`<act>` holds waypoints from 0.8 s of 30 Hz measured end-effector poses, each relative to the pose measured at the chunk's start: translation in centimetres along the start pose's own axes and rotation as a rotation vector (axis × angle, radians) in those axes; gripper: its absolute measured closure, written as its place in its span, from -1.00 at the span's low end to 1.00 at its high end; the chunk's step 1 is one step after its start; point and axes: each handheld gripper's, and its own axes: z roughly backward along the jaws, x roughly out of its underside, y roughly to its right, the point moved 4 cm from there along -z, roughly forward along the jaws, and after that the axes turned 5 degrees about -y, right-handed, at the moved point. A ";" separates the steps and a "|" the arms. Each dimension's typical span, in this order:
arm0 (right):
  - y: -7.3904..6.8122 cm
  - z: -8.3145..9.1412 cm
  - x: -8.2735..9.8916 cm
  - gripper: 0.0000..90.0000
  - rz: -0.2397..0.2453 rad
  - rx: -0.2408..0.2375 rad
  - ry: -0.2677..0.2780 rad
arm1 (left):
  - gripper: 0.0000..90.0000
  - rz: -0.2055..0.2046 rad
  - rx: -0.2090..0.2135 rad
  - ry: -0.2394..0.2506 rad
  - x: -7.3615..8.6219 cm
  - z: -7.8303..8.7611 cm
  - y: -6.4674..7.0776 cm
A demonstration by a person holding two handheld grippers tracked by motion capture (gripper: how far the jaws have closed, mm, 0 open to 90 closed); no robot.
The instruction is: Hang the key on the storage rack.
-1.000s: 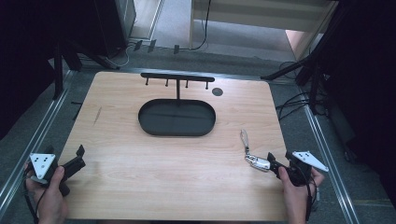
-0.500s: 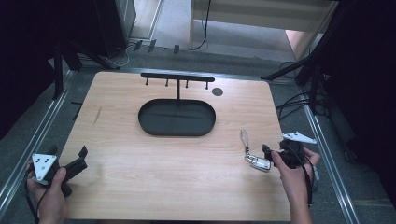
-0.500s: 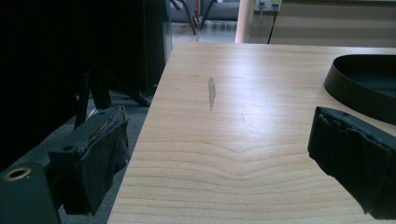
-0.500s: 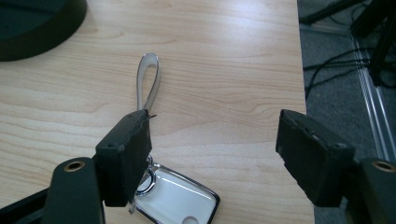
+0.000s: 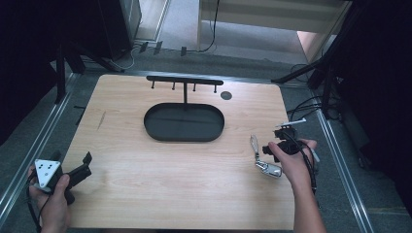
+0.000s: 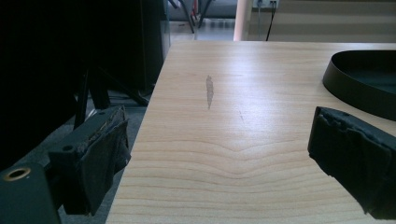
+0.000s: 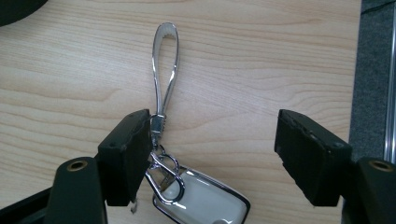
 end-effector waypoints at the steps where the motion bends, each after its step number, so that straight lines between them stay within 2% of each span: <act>1: -0.1 -0.1 -0.2 -0.35 0.000 0.004 -0.006 | -0.88 0.000 0.000 0.000 0.0 0.0 0.0; 3: -0.3 -0.3 -0.3 -0.33 -0.003 0.010 -0.020 | -0.88 0.006 0.003 -0.001 0.0 0.0 -0.1; 4: -0.6 -0.7 -0.6 -0.20 -0.001 0.033 -0.047 | -0.88 0.016 0.006 0.000 0.0 0.0 -0.1; 6: -0.9 -1.1 -0.9 -0.07 -0.012 0.041 -0.064 | -0.88 0.021 0.008 -0.001 0.0 0.0 -0.2; 11: -1.4 -1.8 -1.5 0.01 -0.021 0.055 -0.111 | -0.88 0.024 0.004 -0.003 0.0 -0.1 -0.2; 12: -1.6 -2.0 -1.8 0.09 -0.027 0.044 -0.134 | -0.88 0.023 0.002 -0.003 0.0 -0.1 -0.2; 13: -1.6 -2.0 -1.8 0.09 -0.027 0.044 -0.134 | -0.88 0.023 0.002 -0.003 0.0 -0.1 -0.2; 14: -1.8 -2.3 -2.0 0.18 -0.026 0.023 -0.159 | -0.88 0.022 0.001 -0.004 0.0 -0.1 -0.2; 17: -1.9 -2.6 -2.2 0.25 -0.013 -0.003 -0.184 | -0.88 0.023 0.001 -0.005 0.0 -0.1 -0.2; 18: -2.1 -3.0 -2.2 0.31 -0.006 -0.037 -0.223 | -0.88 0.023 0.002 -0.007 0.0 -0.1 -0.2; 19: -2.1 -3.0 -2.2 0.31 -0.006 -0.037 -0.223 | -0.88 0.024 0.002 -0.007 0.0 -0.1 -0.2; 20: -2.2 -3.3 -2.1 0.32 -0.004 -0.043 -0.250 | -0.88 0.025 0.003 -0.010 0.0 -0.1 -0.2; 24: -2.3 -3.6 -2.0 0.34 -0.002 -0.033 -0.272 | -0.87 0.024 0.002 -0.008 0.0 -0.1 -0.2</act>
